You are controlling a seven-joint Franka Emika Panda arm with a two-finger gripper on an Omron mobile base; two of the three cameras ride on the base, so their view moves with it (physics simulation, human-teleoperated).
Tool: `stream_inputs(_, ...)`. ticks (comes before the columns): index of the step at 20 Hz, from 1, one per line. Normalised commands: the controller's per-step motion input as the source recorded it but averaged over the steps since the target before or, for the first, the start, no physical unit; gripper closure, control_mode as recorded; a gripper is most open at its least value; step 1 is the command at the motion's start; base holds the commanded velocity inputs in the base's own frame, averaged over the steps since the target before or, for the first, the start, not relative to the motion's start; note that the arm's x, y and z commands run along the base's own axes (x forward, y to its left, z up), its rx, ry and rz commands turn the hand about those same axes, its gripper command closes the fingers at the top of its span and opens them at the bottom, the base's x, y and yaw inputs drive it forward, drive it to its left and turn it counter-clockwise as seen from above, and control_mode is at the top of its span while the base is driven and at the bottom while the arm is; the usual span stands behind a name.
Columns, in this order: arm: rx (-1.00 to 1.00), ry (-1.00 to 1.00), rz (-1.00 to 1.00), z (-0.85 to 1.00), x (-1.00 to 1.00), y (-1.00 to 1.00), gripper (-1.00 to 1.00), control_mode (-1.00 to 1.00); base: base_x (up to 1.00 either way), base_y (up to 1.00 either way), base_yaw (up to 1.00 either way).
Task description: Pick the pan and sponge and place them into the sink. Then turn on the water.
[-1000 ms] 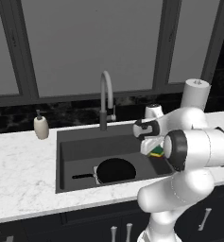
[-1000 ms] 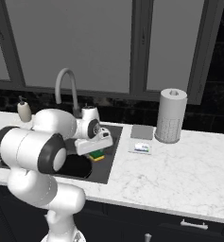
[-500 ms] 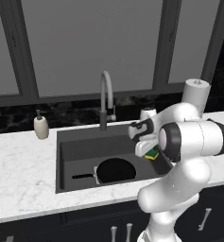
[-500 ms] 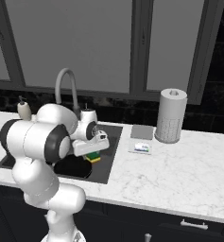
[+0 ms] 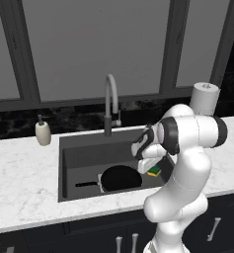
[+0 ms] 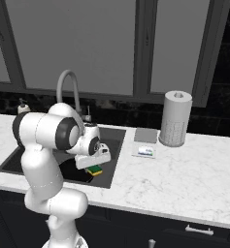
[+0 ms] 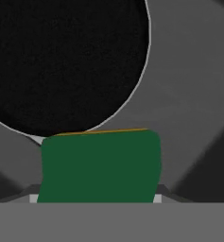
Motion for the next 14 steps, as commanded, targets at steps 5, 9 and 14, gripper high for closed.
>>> stream_inputs(5, 0.0, 0.0, 0.0, -0.33, 0.12, 0.24, 1.0, -1.0, 0.0, 0.0, 0.0)
stream_inputs(9, 0.0, 0.0, 0.0, -0.32, 0.16, 0.08, 1.0, -1.0, 0.0, 0.0, 0.0)
stream_inputs(14, 0.0, 0.0, 0.0, -0.32, 0.13, 0.09, 1.0, -1.0, 0.0, 0.0, 0.0)
